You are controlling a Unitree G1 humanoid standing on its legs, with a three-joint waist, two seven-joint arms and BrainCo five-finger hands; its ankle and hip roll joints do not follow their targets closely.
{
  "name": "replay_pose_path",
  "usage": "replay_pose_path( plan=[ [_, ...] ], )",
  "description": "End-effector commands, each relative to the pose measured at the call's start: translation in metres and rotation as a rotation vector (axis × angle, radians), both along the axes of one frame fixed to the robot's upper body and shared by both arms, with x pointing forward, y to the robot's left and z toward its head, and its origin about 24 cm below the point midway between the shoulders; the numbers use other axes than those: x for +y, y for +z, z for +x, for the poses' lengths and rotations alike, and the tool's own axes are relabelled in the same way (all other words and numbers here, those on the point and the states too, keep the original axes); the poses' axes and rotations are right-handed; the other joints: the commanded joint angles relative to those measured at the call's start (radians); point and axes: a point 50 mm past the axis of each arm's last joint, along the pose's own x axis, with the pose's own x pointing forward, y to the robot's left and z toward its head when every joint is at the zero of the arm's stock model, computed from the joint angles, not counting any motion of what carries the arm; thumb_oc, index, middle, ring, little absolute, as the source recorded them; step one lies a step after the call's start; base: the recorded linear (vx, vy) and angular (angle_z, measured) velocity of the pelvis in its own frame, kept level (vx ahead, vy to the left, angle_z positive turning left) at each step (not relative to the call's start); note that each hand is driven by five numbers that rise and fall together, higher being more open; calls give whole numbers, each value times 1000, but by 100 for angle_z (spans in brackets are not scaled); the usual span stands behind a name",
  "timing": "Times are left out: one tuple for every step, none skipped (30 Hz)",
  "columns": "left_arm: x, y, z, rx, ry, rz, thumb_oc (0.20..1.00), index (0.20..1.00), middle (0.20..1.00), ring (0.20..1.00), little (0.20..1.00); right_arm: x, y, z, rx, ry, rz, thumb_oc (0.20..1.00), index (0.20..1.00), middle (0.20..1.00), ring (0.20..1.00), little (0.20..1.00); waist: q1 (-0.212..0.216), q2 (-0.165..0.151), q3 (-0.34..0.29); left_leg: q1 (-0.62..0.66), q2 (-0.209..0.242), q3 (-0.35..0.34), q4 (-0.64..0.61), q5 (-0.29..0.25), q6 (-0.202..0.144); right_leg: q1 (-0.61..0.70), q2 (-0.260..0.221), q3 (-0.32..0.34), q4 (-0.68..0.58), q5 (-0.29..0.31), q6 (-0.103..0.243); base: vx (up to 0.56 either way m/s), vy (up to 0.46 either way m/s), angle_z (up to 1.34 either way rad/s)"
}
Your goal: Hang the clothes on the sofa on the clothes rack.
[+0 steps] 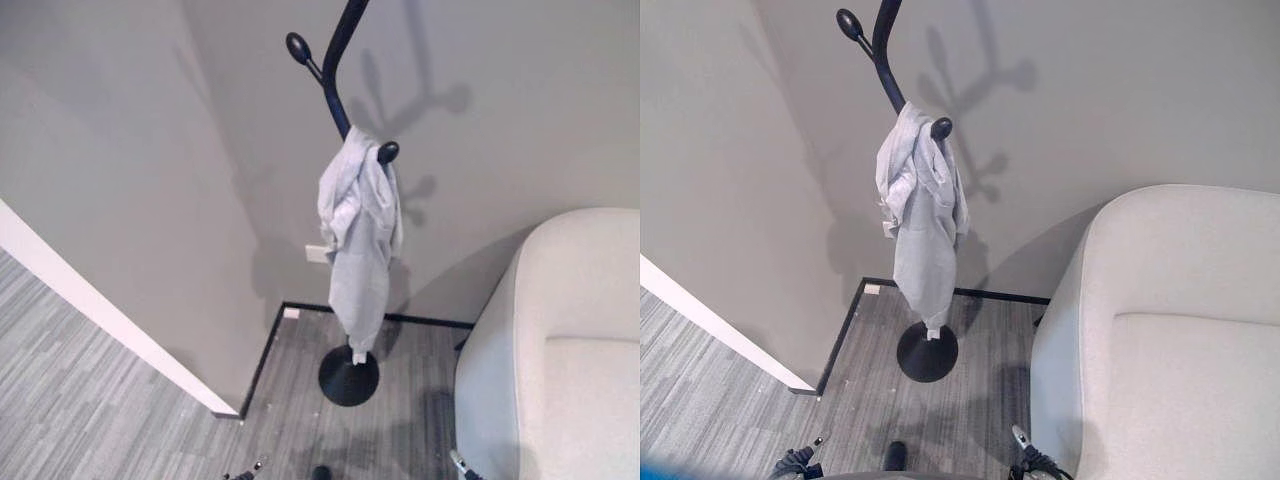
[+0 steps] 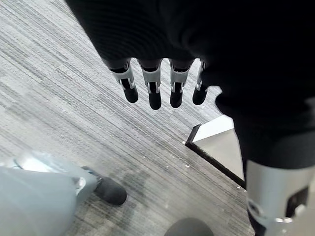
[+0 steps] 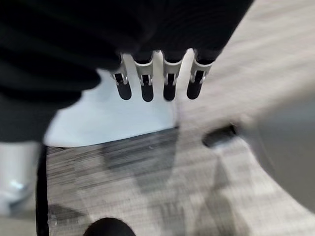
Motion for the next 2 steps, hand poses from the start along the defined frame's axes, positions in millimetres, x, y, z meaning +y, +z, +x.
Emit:
replay_pose_path(
  plan=[
    [1,11,39,-106,-26,-12,1000,1000,1000,1000,1000,4,4,20,-66,-164,75,1000,1000,1000,1000,1000,19,-24,65,76,55,9,11,-120,-24,36,-118,-9,-41,353,55,6,1,15],
    [-1,11,40,-106,-38,-19,1000,1000,1000,1000,1000,3,4,18,-57,-199,79,1000,1000,1000,1000,1000,18,-22,64,76,55,9,11,-121,-25,37,-118,-8,-42,351,55,8,5,17]
  ],
)
